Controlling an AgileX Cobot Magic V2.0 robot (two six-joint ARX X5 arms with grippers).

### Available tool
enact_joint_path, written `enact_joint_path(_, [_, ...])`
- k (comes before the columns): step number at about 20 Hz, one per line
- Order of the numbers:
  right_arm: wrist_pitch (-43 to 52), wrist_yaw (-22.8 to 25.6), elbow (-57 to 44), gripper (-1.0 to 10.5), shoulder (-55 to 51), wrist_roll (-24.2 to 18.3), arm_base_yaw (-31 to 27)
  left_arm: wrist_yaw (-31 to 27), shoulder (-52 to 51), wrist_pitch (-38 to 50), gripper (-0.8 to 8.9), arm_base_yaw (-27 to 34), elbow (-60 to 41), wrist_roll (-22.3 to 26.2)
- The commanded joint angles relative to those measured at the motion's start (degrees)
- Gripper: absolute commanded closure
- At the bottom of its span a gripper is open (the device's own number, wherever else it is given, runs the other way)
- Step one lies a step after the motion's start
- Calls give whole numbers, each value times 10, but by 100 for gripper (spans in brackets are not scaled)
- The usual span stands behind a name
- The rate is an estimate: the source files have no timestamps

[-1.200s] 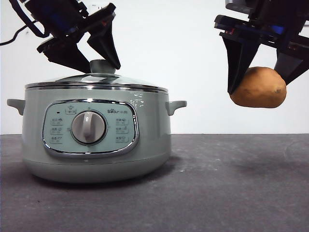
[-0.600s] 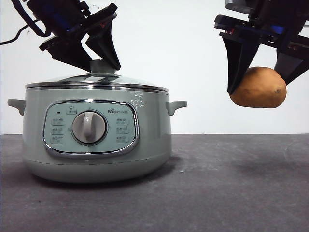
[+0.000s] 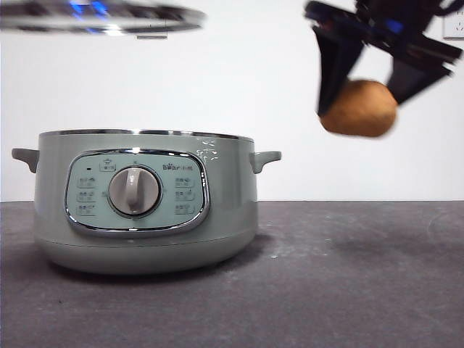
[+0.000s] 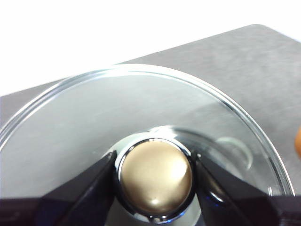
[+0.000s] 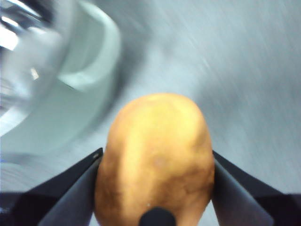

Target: Pick up the potato,open the lid,put the potato in the pot,close the lid

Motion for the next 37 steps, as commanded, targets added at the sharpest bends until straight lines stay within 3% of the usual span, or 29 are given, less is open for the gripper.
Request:
enact_joint_path(1, [26, -2, 33, 959, 2, -22, 20, -34, -64, -23, 822, 0, 11, 18])
enact_joint_path(7, [63, -33, 146, 959, 59, -37, 81, -92, -194, -101, 822, 0, 11, 25])
enact_joint_path(17, [44, -61, 374, 959, 348, -91, 129, -91, -259, -157, 822, 0, 11, 22])
enact_joint_path(31, [28, -44, 401, 957, 481, -159, 154, -90, -259, -156, 822, 0, 11, 8])
enact_joint_path(34, [18, -45, 401, 926, 482, -164, 154, -90, -259, -157, 822, 0, 11, 8])
enact_joint_path(37, [15, -45, 401, 667, 488, -164, 154, -90, -259, -167, 822, 0, 11, 7])
